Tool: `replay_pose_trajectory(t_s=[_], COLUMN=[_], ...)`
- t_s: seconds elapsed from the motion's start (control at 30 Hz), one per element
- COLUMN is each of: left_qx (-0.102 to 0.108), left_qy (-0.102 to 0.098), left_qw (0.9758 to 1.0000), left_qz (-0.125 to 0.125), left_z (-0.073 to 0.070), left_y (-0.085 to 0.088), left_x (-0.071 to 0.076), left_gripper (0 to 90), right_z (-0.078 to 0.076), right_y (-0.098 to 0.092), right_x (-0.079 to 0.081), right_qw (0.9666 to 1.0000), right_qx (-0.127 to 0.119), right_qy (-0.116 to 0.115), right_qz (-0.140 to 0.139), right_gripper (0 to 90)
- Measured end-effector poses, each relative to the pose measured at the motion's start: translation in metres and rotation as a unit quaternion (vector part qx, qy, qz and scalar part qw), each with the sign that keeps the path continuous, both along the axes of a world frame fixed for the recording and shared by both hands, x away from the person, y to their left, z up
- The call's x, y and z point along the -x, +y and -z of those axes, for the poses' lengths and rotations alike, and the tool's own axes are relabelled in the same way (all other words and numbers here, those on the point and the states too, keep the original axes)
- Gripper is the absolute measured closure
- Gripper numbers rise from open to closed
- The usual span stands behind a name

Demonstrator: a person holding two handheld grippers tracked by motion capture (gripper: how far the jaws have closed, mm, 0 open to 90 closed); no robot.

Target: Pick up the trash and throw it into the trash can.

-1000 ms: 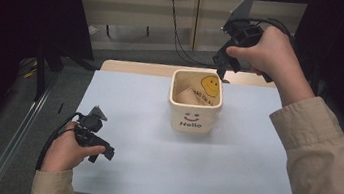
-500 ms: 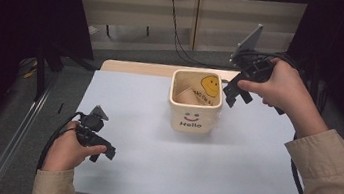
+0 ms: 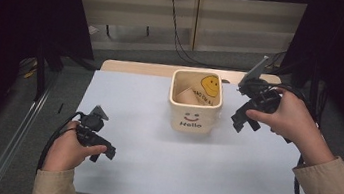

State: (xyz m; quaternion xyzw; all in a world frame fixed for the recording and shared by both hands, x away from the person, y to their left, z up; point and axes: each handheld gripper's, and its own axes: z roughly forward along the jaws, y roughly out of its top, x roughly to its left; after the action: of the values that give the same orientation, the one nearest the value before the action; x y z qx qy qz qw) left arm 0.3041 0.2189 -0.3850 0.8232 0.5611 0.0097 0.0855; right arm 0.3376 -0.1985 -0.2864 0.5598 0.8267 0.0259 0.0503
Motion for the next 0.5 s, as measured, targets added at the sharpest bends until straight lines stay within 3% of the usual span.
replay_pose_trajectory(t_s=[0.5], left_qx=[-0.001], left_qy=[-0.005], left_qw=[1.0], left_qz=[-0.001], left_z=[-0.001], left_y=[0.0], left_x=[0.0], left_gripper=[5.6], right_z=[0.064], right_y=[-0.032], right_x=[0.038], right_qw=[0.9998], right_qx=[-0.006], right_qy=[0.013], right_qz=[0.013], right_gripper=[8.3])
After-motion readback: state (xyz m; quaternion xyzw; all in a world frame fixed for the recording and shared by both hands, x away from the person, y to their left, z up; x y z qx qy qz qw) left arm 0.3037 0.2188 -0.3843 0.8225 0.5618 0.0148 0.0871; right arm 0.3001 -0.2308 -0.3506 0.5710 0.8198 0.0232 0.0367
